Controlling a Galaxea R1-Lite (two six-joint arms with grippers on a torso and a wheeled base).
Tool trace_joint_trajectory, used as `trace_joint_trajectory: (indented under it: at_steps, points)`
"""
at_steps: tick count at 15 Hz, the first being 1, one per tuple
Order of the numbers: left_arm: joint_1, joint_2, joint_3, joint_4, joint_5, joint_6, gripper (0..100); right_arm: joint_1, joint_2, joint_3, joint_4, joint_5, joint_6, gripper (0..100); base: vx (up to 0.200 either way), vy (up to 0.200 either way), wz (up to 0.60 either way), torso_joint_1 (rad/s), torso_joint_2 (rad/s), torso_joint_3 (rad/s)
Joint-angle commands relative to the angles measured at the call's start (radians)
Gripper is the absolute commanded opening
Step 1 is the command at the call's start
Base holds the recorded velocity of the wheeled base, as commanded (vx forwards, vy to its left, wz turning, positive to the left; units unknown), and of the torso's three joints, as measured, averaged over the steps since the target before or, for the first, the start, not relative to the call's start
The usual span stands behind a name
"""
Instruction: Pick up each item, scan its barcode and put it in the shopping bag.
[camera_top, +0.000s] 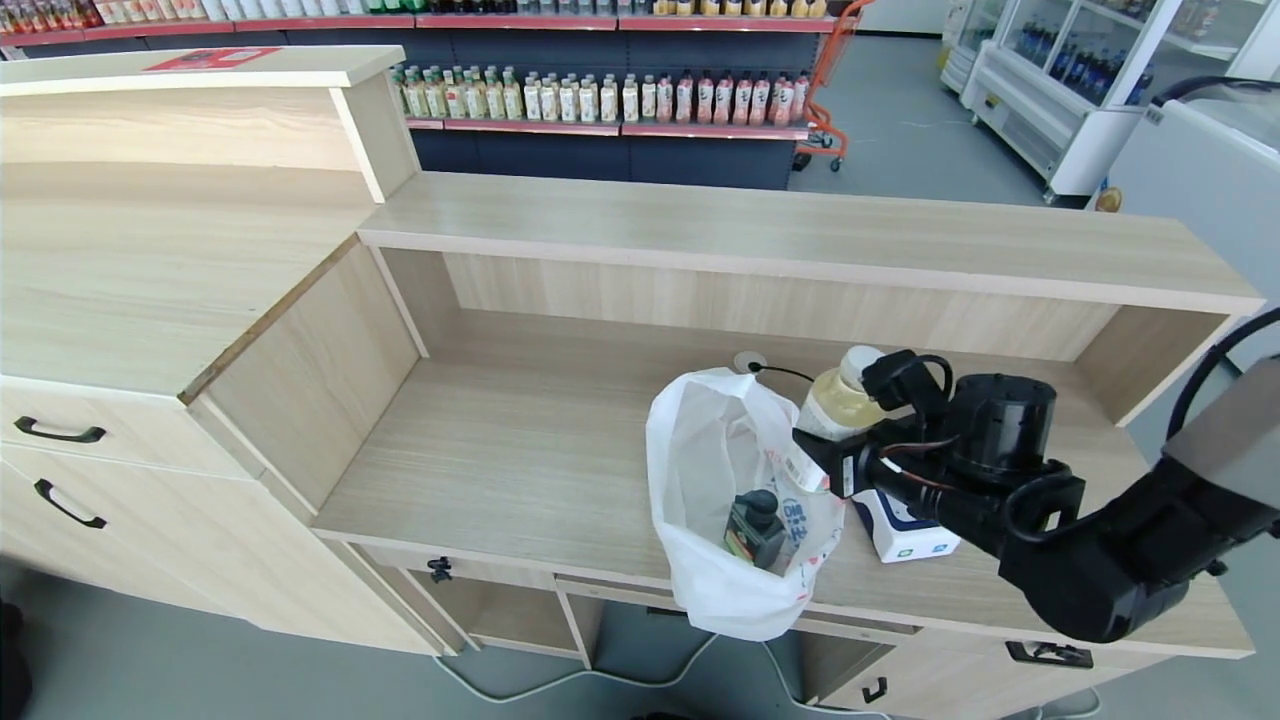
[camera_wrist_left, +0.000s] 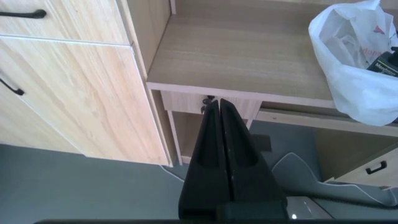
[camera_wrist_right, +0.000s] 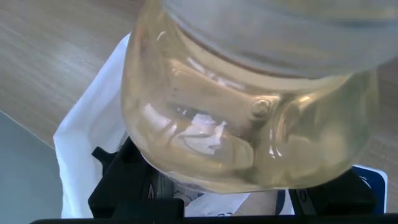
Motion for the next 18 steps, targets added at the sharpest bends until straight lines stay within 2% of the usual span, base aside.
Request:
trace_joint_trajectory:
  at_steps: [1,5,18]
  points:
    - [0.0,0.001,0.0,0.0,0.0,0.0,0,0.003,0.101,-0.033,-0.02,0.001,-0.006,0,0.0,0.0,0.0,0.0,0.0,0.0]
    - [0.0,0.001,-0.001,0.0,0.0,0.0,0,0.003,0.203,-0.143,-0.022,-0.043,-0.006,0,0.0,0.0,0.0,0.0,0.0,0.0]
    - [0.0,0.001,0.0,-0.001,0.0,0.0,0,0.014,0.382,-0.22,-0.141,-0.043,-0.055,0,0.0,0.0,0.0,0.0,0.0,0.0]
